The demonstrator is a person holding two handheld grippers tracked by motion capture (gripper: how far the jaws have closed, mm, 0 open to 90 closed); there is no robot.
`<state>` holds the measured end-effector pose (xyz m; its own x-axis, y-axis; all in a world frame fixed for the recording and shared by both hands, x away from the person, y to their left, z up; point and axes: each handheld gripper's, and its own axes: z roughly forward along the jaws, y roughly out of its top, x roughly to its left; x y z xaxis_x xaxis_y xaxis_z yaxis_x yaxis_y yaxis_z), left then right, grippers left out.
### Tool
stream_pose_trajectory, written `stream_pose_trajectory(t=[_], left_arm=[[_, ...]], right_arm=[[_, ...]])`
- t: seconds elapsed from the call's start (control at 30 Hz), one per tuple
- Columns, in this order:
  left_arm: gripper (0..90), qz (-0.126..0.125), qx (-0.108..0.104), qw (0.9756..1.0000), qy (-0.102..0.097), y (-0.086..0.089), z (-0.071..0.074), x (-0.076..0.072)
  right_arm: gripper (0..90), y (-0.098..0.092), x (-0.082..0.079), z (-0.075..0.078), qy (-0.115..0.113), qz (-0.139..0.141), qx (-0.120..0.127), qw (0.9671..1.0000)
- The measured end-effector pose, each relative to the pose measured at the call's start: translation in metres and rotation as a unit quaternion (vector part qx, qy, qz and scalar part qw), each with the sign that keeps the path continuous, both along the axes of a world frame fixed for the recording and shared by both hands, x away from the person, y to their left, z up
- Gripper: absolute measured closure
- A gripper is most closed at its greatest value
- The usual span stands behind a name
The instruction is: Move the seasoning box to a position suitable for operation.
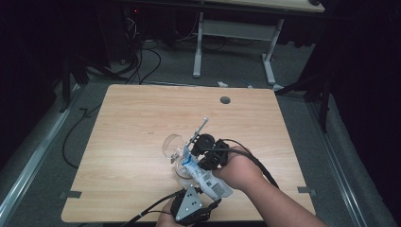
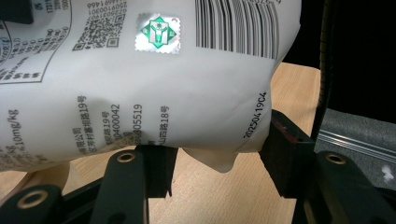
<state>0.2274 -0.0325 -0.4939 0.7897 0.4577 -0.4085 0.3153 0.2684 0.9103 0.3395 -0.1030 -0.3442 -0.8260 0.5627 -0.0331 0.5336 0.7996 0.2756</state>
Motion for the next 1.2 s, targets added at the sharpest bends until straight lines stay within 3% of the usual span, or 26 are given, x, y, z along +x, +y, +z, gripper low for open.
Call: stream_pose_trajectory(t=[1.2], left_arm=[[50.6, 0.002, -0.005, 1.0, -0.005, 0.003, 0.0028, 0.0013]], right_arm=[[89.3, 0.0046, 0.0023, 0.0014, -0.001, 0.005, 0.001, 1.0]])
